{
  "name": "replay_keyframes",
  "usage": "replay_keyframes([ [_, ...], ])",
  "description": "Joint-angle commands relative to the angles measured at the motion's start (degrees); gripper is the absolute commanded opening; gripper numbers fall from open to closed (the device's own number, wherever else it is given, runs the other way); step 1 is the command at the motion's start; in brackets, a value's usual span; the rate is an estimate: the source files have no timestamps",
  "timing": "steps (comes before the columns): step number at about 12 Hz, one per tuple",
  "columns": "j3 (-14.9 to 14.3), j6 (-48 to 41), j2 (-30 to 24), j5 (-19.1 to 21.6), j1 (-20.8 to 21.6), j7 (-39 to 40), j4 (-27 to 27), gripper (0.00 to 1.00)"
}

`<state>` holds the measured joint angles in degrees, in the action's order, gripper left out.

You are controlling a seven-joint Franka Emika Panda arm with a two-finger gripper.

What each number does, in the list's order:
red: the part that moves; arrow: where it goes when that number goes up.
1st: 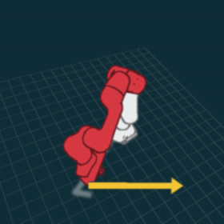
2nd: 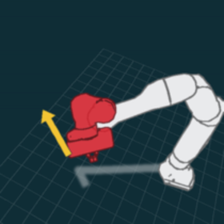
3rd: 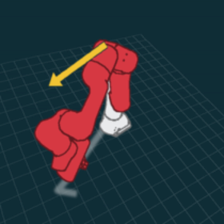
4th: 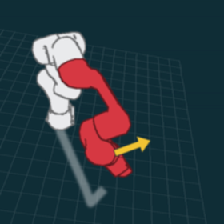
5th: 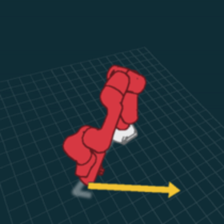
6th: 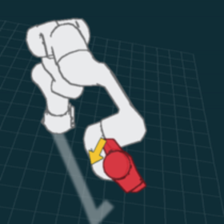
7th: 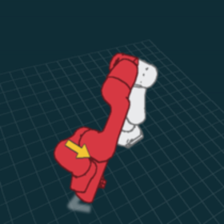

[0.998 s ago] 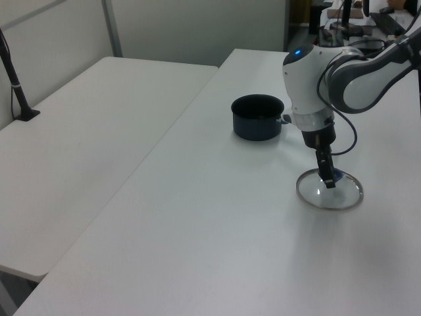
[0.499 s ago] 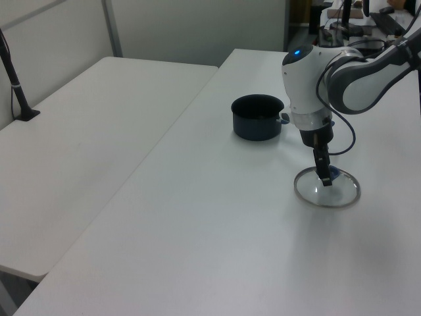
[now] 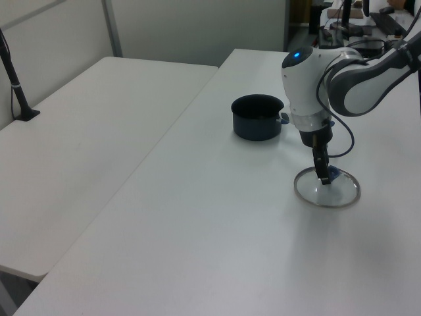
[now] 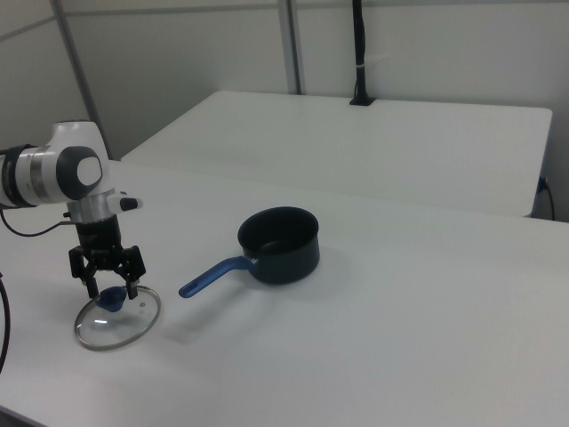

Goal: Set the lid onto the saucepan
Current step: 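Close the gripper on the blue knob of the glass lid, then lift the glass lid and carry it over the black saucepan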

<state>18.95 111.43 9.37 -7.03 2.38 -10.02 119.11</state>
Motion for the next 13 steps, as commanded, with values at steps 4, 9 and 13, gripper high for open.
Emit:
replay_keyframes([
  [4,0.91,1.16,1.01,-0.96,-0.54,-0.62,0.33,0.39],
  [9,1.0,-6.63,-3.38,-0.53,-3.77,-0.09,-4.38,0.19],
  [13,0.56,-13.86,-4.45,0.61,-7.3,3.69,-15.28,0.19],
])
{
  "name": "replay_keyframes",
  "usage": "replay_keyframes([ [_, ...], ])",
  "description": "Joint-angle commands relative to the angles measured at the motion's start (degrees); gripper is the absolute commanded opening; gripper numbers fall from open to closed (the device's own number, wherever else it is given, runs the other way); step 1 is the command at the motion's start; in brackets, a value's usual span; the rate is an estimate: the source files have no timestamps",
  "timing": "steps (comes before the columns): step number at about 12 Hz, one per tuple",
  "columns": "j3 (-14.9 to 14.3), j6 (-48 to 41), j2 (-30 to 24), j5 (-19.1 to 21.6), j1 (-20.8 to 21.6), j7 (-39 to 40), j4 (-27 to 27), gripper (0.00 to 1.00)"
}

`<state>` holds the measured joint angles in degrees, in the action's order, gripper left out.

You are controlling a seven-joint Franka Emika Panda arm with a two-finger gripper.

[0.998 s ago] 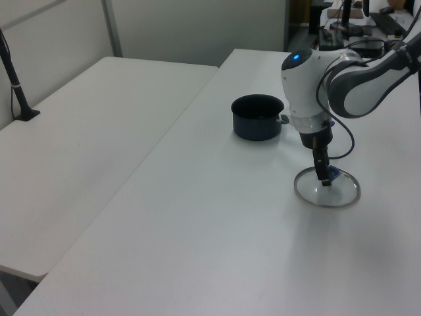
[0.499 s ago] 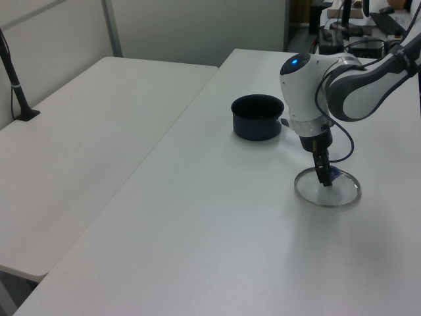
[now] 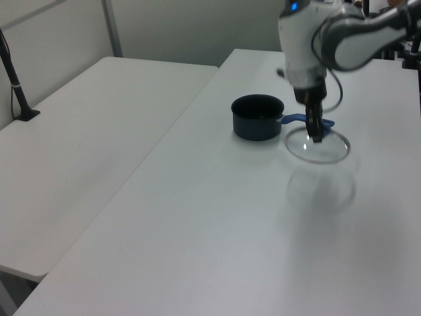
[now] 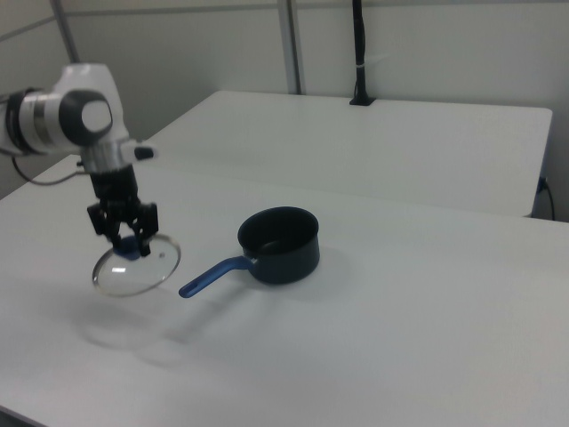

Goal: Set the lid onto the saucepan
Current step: 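Lift the glass lid and carry it over the black saucepan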

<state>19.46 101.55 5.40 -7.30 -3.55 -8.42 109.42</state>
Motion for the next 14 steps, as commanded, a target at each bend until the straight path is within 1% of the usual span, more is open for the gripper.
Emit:
replay_keyframes([
  [1,0.06,-4.95,-0.04,1.84,-1.81,1.75,-8.67,0.19],
  [2,-0.03,-6.09,0.31,3.15,-2.25,1.39,-11.39,0.19],
  [3,-0.29,-7.75,1.88,2.56,-2.34,-0.52,-14.82,0.18],
  [5,-3.7,-8.56,5.74,1.76,-4.26,-4.13,-23.07,0.18],
  [6,-6.16,-8.12,7.59,0.63,-4.18,-5.54,-26.24,0.18],
  [7,-7.66,-7.6,9.61,-1.12,-4.27,-5.99,-28.62,0.18],
  [8,-8.64,-6.81,11.63,-3.05,-4.27,-5.99,-30.74,0.18],
  [9,-10.04,-5.24,14.0,-3.86,-4.27,-6.77,-32.76,0.18],
  [11,-12.68,0.11,18.22,-4.65,-4.1,-9.32,-34.09,0.18],
  [12,-13.04,0.84,20.33,-5.61,-4.01,-10.38,-35.4,0.18],
  [14,-13.13,1.63,23.33,-6.15,-3.75,-11.52,-37.34,0.18],
])
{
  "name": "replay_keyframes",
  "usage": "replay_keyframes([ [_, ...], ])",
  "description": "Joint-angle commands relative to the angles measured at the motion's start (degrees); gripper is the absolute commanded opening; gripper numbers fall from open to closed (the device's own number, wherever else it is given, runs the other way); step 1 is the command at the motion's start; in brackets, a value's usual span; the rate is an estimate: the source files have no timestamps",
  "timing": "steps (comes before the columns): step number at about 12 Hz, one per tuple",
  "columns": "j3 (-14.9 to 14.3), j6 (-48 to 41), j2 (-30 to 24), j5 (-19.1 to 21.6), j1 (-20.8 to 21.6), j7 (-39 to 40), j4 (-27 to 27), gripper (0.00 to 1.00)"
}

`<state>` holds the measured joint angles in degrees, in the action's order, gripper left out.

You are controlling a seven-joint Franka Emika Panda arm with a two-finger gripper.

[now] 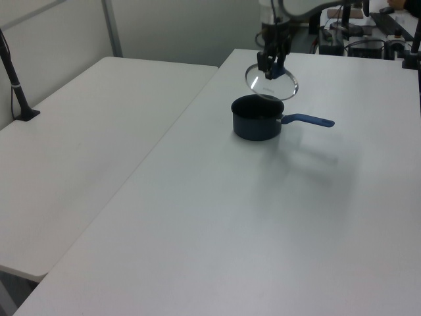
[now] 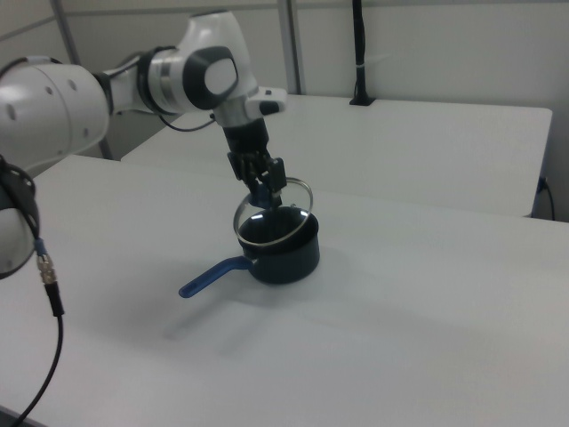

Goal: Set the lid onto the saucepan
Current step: 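Lower the glass lid onto the saucepan rim and seat it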

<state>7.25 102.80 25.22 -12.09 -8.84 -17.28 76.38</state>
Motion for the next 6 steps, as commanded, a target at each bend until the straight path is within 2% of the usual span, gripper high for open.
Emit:
replay_keyframes([
  [1,-1.1,0.56,3.96,-1.27,1.72,-4.68,-4.4,0.18],
  [6,-1.01,2.59,7.83,-2.5,3.39,-11.02,-4.49,0.18],
])
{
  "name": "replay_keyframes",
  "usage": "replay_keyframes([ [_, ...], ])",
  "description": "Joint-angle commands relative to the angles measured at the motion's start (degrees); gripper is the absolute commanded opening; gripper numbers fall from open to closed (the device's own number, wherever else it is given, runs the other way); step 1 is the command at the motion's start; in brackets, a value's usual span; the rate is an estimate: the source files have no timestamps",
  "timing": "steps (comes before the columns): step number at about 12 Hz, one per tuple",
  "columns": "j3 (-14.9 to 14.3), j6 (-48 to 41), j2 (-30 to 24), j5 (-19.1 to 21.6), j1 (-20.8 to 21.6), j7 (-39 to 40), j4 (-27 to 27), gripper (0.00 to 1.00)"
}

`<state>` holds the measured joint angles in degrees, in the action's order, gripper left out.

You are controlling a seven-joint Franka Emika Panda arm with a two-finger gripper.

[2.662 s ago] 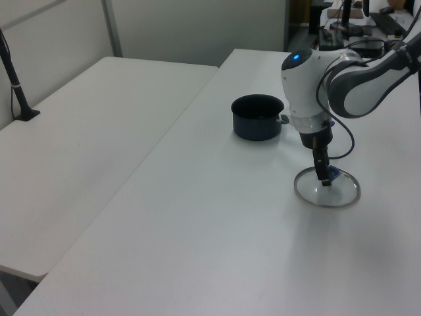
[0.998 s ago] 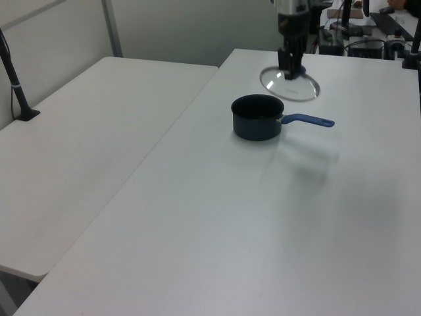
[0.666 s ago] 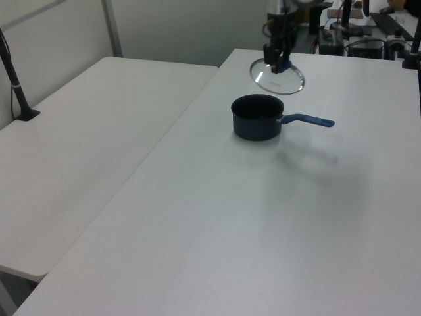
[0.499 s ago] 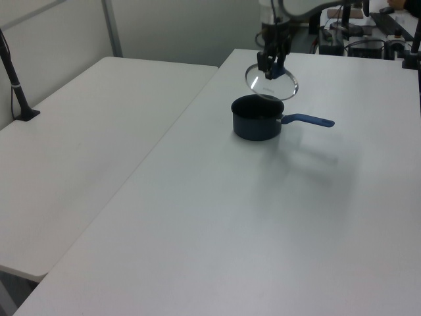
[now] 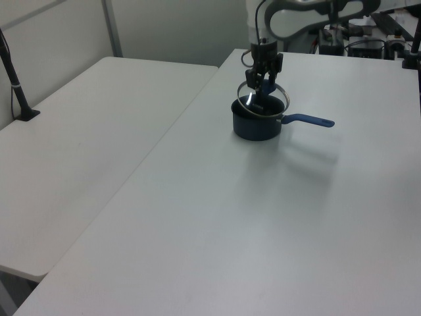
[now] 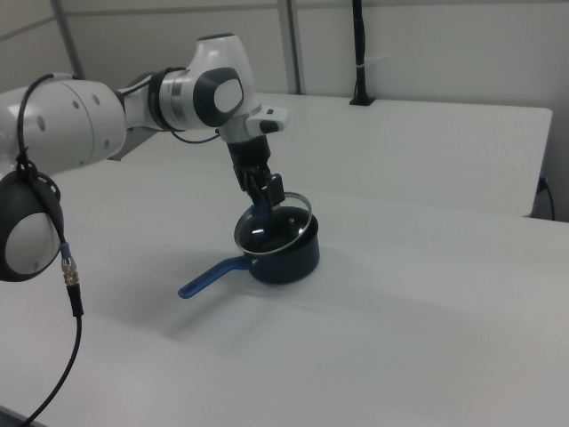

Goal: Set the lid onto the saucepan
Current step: 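Lower the glass lid onto the saucepan rim and seat it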

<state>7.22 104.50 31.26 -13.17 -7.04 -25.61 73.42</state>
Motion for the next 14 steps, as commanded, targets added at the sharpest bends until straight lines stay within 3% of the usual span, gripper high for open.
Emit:
replay_keyframes([
  [1,-0.9,0.79,1.79,-1.42,1.68,-2.87,-1.53,0.18],
  [5,-0.89,0.88,2.48,-1.42,2.12,-3.13,-1.53,0.18],
  [8,-0.19,-1.13,-0.75,-0.99,0.72,-2.17,-1.35,0.18],
  [10,-0.1,-5.26,-0.16,-0.72,0.54,0.02,-3.97,0.18],
  [14,-0.37,-3.43,2.4,-0.81,0.54,-0.67,-7.33,0.18],
])
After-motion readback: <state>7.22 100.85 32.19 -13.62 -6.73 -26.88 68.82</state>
